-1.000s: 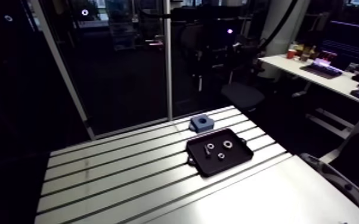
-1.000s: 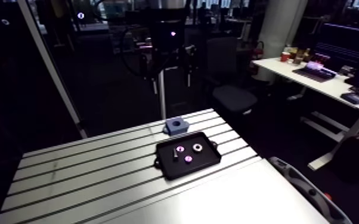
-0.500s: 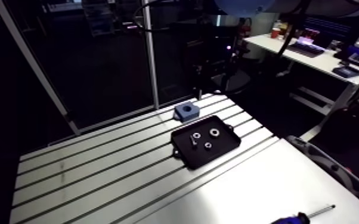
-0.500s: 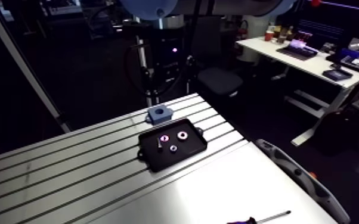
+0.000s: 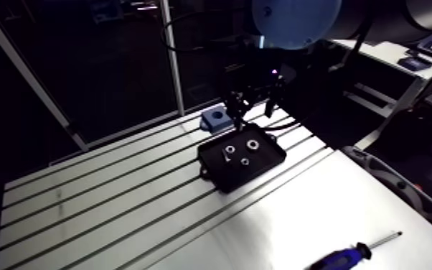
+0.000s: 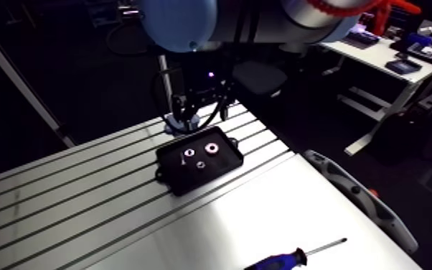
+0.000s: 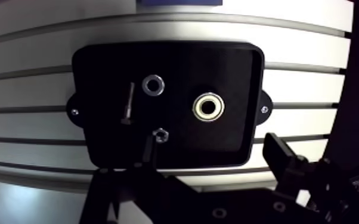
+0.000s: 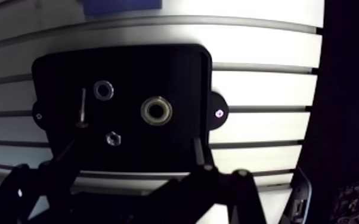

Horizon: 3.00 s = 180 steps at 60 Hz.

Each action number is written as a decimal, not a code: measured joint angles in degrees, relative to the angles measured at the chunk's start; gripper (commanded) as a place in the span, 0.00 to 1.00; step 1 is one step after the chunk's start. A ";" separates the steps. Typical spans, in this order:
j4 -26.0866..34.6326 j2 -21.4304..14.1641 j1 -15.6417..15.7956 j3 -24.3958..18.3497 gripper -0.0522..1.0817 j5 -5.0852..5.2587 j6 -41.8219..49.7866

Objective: Pick up the bearing and press it into the housing until flush.

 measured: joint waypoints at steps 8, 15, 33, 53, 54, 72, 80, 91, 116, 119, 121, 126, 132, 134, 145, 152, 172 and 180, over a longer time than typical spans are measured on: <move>-0.27 0.66 -0.02 0.13 0.23 -0.05 0.09; -1.08 1.27 -0.03 0.30 0.26 -0.09 0.10; -3.21 2.69 -0.21 0.86 0.31 -0.17 0.03; -4.82 3.80 -0.44 1.26 0.33 -0.18 0.06; -4.90 3.85 -0.44 1.30 0.33 -0.18 0.07; -6.02 4.79 -0.47 1.99 0.34 -0.28 0.18; -6.89 5.26 -0.47 2.23 0.34 -0.82 0.22; -7.85 5.70 -0.47 2.60 0.34 -1.78 0.30; -8.40 5.90 -0.40 3.26 0.34 -2.26 0.48; -8.42 5.90 -0.39 3.29 0.34 -2.25 0.50; -8.43 5.90 -0.39 3.29 0.34 -2.24 0.52; -8.45 5.89 -0.39 3.30 0.34 -2.20 0.56; -8.46 5.88 -0.39 3.32 0.35 -2.15 0.63; -8.46 5.88 -0.39 3.32 0.35 -2.14 0.67; -8.47 5.91 -0.39 3.33 0.37 -2.07 0.79; -8.47 5.95 -0.37 3.31 0.37 -2.05 0.84; -8.49 6.37 -0.31 2.90 0.44 -1.97 0.95; -8.53 6.60 -0.29 2.78 0.47 -1.89 1.00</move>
